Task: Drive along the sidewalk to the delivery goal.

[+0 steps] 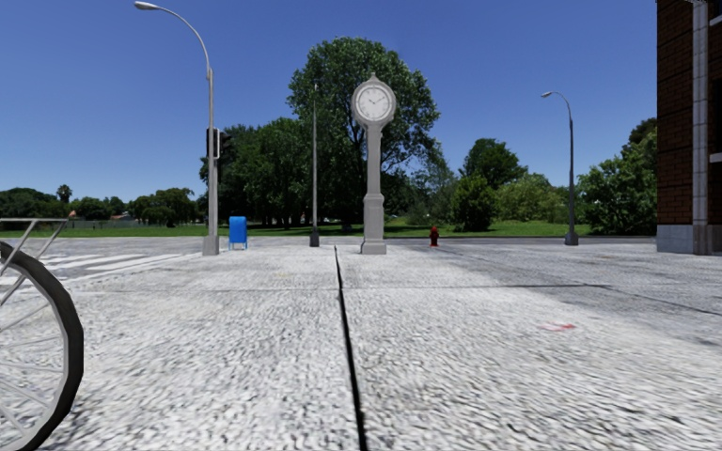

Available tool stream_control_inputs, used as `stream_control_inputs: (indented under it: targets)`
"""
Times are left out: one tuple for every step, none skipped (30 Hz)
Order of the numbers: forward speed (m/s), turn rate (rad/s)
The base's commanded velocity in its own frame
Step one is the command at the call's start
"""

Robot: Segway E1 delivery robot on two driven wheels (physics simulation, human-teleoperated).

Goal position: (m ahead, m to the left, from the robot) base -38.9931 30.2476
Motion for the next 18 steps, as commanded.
stream_control_inputs:
  targets:
    - [2.00,0.00]
    - [2.00,0.00]
    - [2.00,0.00]
    - [2.00,0.00]
    - [2.00,0.00]
    - [2.00,0.00]
    - [2.00,0.00]
    - [2.00,0.06]
    - [2.00,0.13]
    - [2.00,0.23]
    - [2.00,0.23]
    - [2.00,0.34]
    - [2.00,0.39]
    - [2.00,0.39]
    - [2.00,0.40]
    - [2.00,0.40]
    - [2.00,0.40]
    - [2.00,0.40]
